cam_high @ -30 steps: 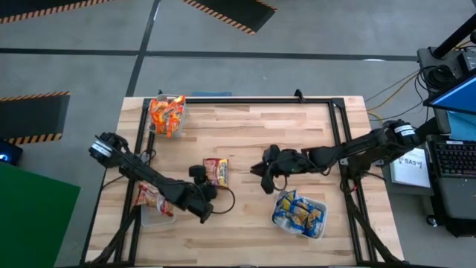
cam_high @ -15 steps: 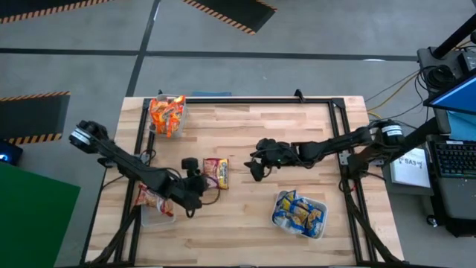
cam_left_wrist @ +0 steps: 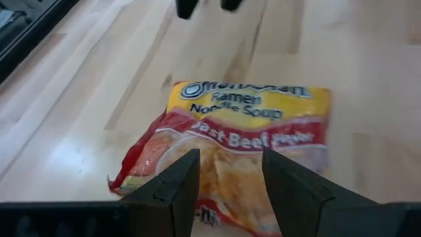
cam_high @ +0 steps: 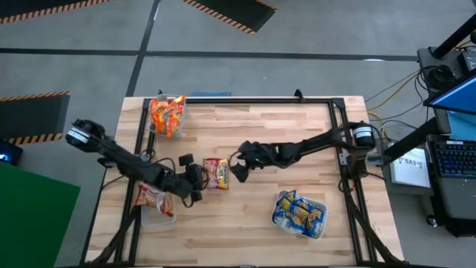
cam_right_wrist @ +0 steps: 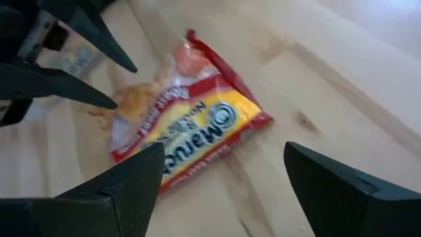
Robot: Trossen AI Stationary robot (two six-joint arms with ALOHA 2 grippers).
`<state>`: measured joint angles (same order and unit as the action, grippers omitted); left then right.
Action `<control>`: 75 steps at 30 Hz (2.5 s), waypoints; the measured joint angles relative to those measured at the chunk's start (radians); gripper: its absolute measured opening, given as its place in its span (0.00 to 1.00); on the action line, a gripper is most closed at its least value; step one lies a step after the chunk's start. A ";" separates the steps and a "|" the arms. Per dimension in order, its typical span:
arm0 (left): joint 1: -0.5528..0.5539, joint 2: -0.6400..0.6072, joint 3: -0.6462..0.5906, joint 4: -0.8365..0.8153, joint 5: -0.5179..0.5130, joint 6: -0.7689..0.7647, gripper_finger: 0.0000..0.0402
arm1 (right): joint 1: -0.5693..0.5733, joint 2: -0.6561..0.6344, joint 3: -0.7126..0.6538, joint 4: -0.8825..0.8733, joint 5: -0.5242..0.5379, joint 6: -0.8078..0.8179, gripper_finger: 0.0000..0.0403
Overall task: Sort Maruchan noodles
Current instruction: Put the red noodle pack into the transparent bin
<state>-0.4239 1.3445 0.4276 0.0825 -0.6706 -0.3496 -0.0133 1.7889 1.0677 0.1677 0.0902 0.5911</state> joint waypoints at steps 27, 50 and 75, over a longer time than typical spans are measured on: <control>0.055 0.236 -0.035 0.187 0.039 -0.082 0.37 | -0.075 0.190 0.122 0.059 -0.257 0.045 0.78; 0.055 0.232 -0.038 0.224 0.036 -0.078 0.37 | -0.075 0.271 0.156 0.246 -0.306 0.027 0.58; 0.045 -0.072 -0.038 0.259 0.037 0.093 0.38 | -0.048 0.236 0.156 0.233 -0.300 -0.285 0.05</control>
<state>-0.3786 1.2723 0.3897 0.3419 -0.6340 -0.2570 -0.0609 2.0252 1.2236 0.4010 -0.2095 0.3061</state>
